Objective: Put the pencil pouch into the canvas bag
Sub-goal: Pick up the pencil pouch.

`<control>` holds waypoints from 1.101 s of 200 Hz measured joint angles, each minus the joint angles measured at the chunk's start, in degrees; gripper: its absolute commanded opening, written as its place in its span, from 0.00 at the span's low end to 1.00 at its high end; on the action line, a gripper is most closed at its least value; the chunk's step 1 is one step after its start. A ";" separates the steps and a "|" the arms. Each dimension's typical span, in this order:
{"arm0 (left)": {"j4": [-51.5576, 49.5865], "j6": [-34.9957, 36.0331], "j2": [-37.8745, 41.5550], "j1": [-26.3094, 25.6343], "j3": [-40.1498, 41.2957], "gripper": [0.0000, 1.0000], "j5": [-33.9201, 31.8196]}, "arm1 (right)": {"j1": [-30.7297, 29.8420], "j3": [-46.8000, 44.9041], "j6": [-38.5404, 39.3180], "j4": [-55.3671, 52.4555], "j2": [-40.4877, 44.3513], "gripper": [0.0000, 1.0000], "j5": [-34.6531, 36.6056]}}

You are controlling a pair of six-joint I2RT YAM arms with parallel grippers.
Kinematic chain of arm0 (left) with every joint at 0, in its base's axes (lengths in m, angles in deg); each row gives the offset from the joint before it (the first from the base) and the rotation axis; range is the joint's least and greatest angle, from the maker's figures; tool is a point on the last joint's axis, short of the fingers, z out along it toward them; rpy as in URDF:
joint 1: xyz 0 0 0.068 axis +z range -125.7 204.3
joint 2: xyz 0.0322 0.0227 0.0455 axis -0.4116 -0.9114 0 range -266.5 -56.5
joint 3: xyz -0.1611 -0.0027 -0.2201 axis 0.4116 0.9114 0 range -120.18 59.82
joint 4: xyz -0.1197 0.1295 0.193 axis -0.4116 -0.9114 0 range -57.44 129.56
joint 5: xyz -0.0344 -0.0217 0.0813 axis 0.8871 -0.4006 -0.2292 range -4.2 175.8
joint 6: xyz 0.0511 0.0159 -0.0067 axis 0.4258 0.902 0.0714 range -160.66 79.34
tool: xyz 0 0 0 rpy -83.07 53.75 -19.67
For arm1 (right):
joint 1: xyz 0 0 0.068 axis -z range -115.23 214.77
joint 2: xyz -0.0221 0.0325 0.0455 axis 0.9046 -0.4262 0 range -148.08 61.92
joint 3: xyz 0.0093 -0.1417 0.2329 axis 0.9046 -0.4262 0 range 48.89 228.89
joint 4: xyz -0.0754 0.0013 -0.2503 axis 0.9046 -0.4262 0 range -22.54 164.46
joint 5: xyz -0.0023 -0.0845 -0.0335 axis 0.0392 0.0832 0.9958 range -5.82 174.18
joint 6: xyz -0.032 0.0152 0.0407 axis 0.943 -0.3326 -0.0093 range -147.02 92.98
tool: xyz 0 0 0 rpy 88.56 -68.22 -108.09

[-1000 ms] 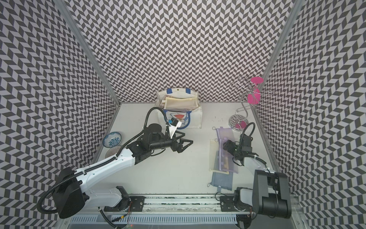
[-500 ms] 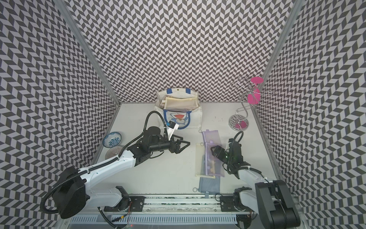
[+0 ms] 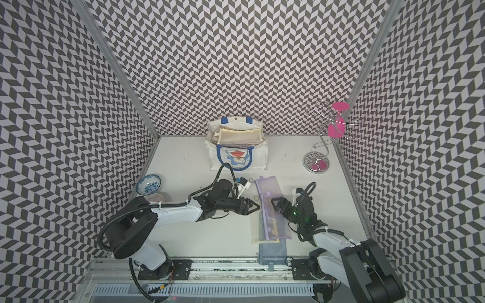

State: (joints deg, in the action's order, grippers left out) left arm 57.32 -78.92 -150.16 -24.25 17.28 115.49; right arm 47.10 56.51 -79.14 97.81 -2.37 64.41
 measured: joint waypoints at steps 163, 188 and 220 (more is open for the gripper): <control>13.22 -12.76 -15.91 -4.68 -1.57 0.09 -1.05 | -0.07 -3.85 0.17 7.80 -0.26 0.85 -2.38; 12.50 -12.37 -15.21 -4.68 -1.55 0.00 -1.46 | -0.11 -4.04 0.24 6.19 1.44 0.85 -2.36; 8.46 -10.16 -11.78 -4.66 -1.25 0.00 -2.05 | -0.17 -3.74 1.62 1.60 4.92 0.88 -2.29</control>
State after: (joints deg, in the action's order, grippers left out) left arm 65.78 -89.09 -161.94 -28.91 16.03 113.43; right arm 46.93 52.77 -77.52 99.41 2.55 62.11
